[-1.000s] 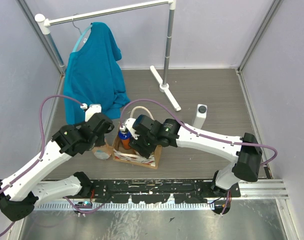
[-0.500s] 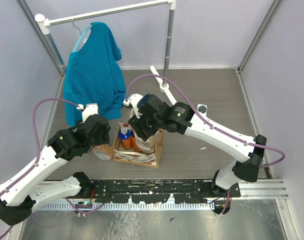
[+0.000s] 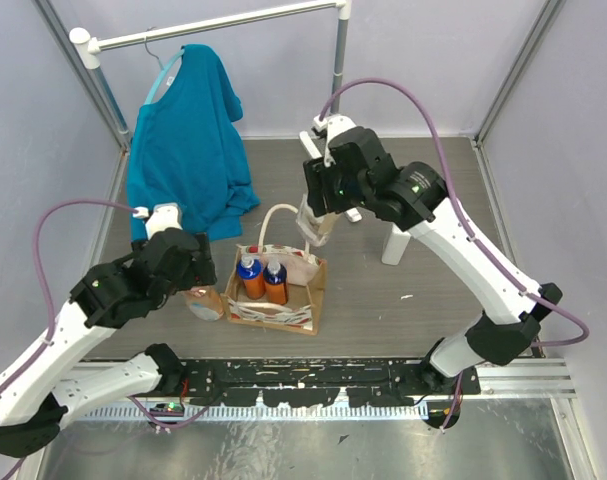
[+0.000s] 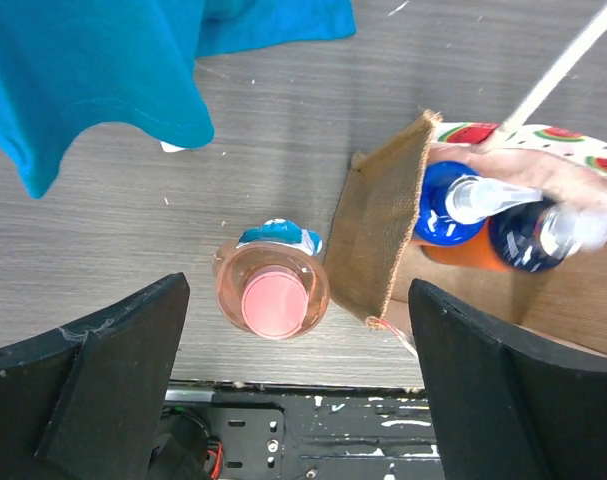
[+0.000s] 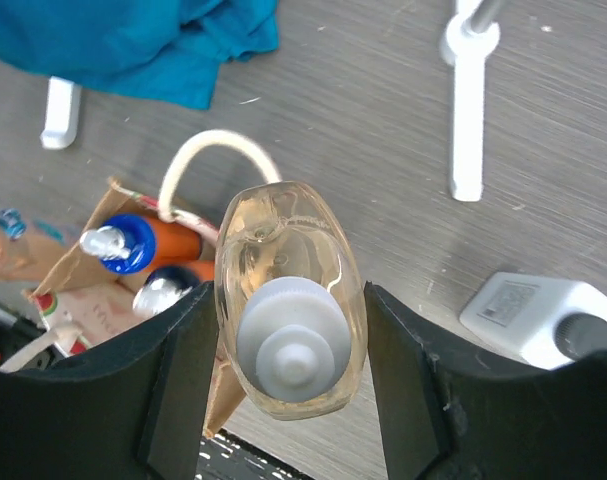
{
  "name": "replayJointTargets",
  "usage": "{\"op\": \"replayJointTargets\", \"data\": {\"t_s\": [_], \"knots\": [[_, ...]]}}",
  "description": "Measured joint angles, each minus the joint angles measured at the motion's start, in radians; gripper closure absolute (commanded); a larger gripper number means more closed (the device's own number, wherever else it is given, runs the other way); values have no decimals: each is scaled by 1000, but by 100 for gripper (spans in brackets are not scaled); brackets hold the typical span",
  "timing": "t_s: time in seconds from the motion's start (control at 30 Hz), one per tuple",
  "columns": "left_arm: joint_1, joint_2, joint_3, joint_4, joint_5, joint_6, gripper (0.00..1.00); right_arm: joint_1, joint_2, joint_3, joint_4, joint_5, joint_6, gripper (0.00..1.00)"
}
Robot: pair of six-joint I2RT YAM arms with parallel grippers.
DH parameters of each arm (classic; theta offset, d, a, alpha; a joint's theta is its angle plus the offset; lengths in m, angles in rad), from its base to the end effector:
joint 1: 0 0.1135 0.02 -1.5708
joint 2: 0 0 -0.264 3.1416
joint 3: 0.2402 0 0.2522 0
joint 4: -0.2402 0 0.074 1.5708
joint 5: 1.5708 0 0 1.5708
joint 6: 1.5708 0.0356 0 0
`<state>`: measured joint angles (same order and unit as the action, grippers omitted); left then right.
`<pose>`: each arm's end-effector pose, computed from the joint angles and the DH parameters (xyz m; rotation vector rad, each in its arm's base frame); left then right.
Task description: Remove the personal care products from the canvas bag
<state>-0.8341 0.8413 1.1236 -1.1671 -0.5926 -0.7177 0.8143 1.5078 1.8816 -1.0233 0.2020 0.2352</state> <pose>0.1008 -0.0816 0.3561 -0.1143 2.2659 -0.0726 0.2085 0.2105 0.4564 -0.5282 2.1649 0.3581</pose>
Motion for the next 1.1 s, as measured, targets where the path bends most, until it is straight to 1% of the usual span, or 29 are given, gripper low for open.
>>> {"op": "replayJointTargets", "data": {"t_s": [0.13,0.23,0.37,0.47,0.6,0.73,1.0,1.03,1.1], "knots": [[0,-26,75,-13,0,3,2,-37,-28,-13,-7,67,31,99],[0,-22,156,-11,11,15,2,-58,-56,-71,0,121,45,99],[0,57,273,14,64,56,2,-103,-84,-218,41,171,56,99],[-4,158,311,66,134,85,2,-145,-88,-364,112,174,62,99],[-35,285,304,128,196,114,1,-199,-88,-572,204,149,82,99],[-62,331,231,209,238,142,2,-217,-88,-687,261,154,90,99],[-79,373,84,306,241,165,0,-220,-92,-737,384,159,108,99],[-79,377,73,311,239,164,1,-221,-92,-740,393,160,108,98],[-79,381,58,319,238,163,5,-223,-92,-745,407,163,109,93]]}}
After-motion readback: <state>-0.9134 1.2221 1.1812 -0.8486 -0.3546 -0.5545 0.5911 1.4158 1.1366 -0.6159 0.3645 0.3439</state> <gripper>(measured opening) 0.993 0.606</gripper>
